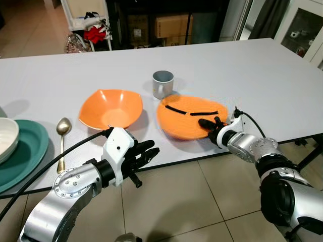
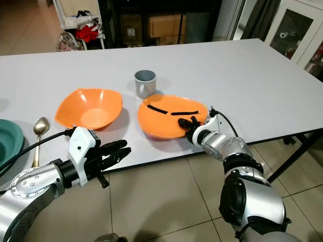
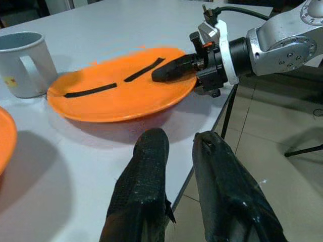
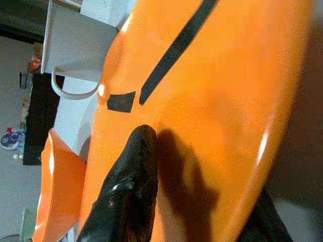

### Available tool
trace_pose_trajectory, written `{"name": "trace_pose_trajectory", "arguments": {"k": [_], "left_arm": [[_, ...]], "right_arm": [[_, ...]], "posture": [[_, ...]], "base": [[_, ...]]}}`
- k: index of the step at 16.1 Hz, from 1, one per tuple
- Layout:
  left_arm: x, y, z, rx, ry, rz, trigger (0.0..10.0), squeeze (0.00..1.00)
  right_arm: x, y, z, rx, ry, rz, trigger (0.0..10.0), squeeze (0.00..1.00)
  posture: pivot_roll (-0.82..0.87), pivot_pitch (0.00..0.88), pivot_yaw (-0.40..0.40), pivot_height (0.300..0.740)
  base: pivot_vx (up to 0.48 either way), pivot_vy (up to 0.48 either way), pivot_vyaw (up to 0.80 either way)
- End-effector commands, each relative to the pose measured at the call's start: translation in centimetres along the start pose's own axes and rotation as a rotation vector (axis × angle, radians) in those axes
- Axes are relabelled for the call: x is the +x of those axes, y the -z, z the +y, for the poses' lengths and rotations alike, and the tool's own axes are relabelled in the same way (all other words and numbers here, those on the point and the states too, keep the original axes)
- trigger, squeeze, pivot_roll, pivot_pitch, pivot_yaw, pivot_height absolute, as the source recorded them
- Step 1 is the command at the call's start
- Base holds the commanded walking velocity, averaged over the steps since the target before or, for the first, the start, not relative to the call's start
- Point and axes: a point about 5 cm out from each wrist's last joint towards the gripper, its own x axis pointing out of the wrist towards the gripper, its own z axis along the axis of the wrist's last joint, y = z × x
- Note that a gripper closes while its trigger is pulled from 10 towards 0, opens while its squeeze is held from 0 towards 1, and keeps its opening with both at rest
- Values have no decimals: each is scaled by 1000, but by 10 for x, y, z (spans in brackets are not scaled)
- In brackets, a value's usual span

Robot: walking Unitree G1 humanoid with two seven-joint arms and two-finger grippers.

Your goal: Setting the table

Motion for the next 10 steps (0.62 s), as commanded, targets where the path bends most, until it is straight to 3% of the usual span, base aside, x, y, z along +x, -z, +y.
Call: {"name": "trace_pose_trajectory", "arguments": {"k": [1,6,10], "left_arm": [[-1,-3,3,11,-16,-5,10000,0],[4,-2,3,3,-16,-20,10000,0],[8,-1,4,-3,-13,-25,10000,0]], "right_arm": [[-4,-7,-2,-34,34,3,10000,1000],[-31,-17,-22,-44,41,47,10000,1000],[-60,-7,-22,-94,14,69,10000,1000]], "posture": [[110,0,9,740],[88,0,15,740],[63,0,27,740]], "base": [[0,0,0],[0,0,0],[0,0,0]]}}
